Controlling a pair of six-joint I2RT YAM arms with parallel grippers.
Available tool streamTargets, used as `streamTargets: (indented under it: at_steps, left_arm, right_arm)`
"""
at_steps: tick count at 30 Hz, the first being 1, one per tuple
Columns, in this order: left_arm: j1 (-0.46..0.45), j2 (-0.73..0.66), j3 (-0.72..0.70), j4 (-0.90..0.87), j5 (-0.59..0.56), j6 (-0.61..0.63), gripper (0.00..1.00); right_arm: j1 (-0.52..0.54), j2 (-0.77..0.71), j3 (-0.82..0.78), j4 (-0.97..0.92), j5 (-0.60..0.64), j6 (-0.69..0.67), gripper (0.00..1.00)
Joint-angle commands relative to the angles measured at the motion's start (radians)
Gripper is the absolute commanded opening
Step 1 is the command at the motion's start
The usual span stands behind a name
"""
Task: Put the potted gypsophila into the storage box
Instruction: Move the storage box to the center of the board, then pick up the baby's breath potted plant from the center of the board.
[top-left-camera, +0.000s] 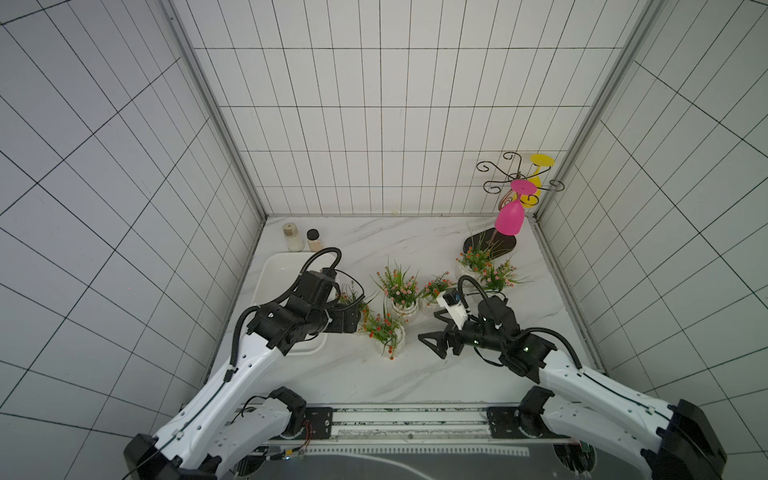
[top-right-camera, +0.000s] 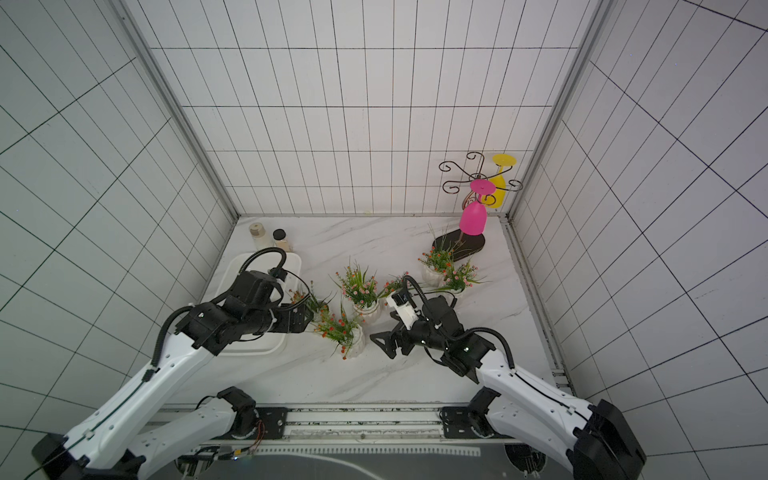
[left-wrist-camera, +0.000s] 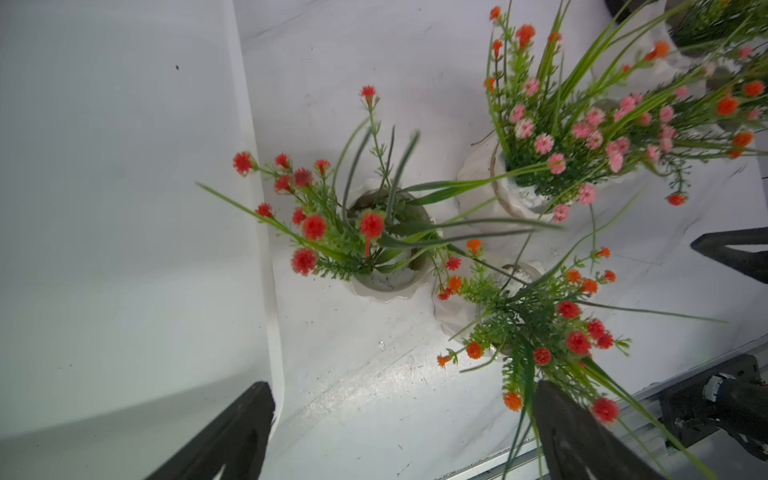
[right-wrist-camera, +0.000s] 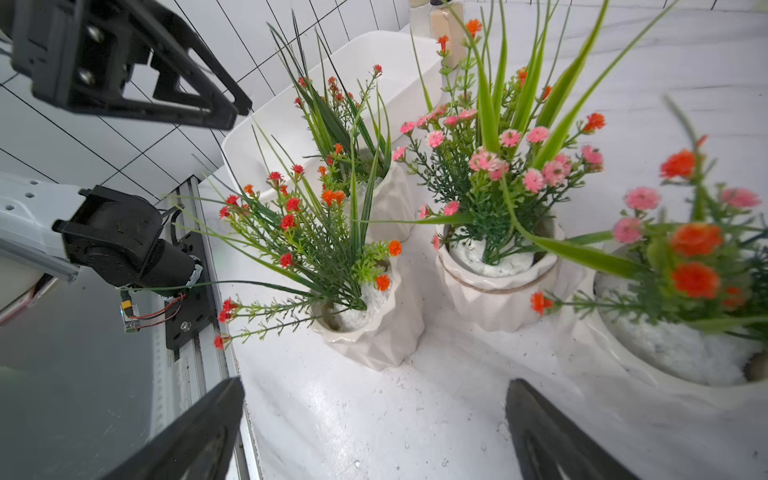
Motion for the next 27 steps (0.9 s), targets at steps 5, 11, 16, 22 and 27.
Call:
streamTargets:
  at_steps: [5,11,16,22,27]
  left_arm:
    - [-0.011,0.059,-0.105,0.067,-0.034,-0.081,0.95]
    - [-0.025,0.126,-0.118,0.082,-0.059,-0.094,0.9]
    - [-0.028,0.162,-0.128,0.132,-0.005,-0.072,0.89]
    - [-0.04,0.199,-0.127,0.204,0.0,-0.04,0.89]
    - [-0.048,0.246,-0.121,0.228,-0.031,0.003,0.84]
  right_arm:
    - [-0.042,-0.019,-0.02,0.005,-0.075,0.023,0.99]
    - [-0.066,-0.019,-0.021,0.02,-0.09,0.032,0.99]
    - [-0.074,-0.015,-0.029,0.034,-0.095,0.042,0.99]
    - [-0.078,-0.015,-0.027,0.032,-0.101,0.05,0.99]
    - [-0.086,-0.036,-0.03,0.032,-0.1,0.055,0.99]
